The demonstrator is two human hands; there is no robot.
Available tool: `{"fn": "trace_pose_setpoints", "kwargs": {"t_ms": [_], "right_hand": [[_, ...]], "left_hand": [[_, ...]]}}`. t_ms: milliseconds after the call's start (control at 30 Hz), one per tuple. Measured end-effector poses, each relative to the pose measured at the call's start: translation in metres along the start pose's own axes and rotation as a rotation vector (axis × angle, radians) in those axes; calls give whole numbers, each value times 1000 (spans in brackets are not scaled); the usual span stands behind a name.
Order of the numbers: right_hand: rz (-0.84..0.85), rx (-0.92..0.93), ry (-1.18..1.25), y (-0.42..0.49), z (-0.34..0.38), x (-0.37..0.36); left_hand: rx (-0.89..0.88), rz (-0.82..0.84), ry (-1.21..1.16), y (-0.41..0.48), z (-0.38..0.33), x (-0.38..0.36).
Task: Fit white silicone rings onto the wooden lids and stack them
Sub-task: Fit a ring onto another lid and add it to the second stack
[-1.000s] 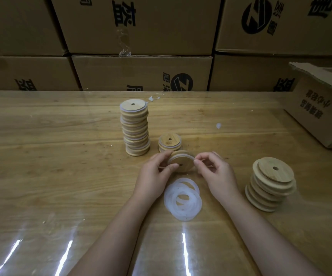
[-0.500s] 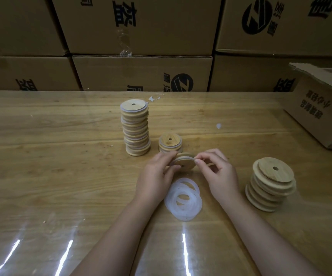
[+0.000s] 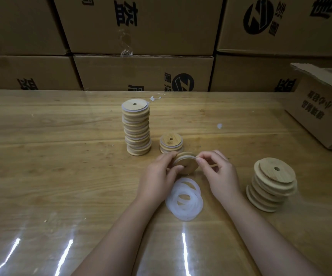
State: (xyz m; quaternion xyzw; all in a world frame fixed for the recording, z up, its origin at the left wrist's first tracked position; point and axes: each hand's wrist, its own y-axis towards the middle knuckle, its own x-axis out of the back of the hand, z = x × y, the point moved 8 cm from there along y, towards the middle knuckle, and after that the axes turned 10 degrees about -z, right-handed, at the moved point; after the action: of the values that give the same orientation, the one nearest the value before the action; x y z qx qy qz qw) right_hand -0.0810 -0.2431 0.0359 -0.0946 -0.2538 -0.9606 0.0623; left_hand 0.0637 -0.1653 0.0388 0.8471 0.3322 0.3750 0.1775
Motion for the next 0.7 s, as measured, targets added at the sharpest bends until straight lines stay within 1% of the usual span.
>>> {"fn": "trace_pose_setpoints", "kwargs": {"t_ms": [100,267,400,467,533,633,700], "right_hand": [[-3,-27,-14,1,-3,0],[16,-55,-106,1,-13,-1],[90,-76,-181,0,-19,-8],[109,-92,-185,-1,-21,-9],[134,-133,-140,-3,-21,-11],[144,-191,8,-3,-19,-11],[141,-216,85,-4,-16,-11]], "left_hand": [[30,-2,-18,1,4,-2],[108,-3,-51,3,15,-2],[239,3,-164,2,26,-5],[277,16,-218,3,28,-6],[306,16,-298,3,28,-4],[382,13,-486,4,29,0],[426,17,-560,4,30,1]]}}
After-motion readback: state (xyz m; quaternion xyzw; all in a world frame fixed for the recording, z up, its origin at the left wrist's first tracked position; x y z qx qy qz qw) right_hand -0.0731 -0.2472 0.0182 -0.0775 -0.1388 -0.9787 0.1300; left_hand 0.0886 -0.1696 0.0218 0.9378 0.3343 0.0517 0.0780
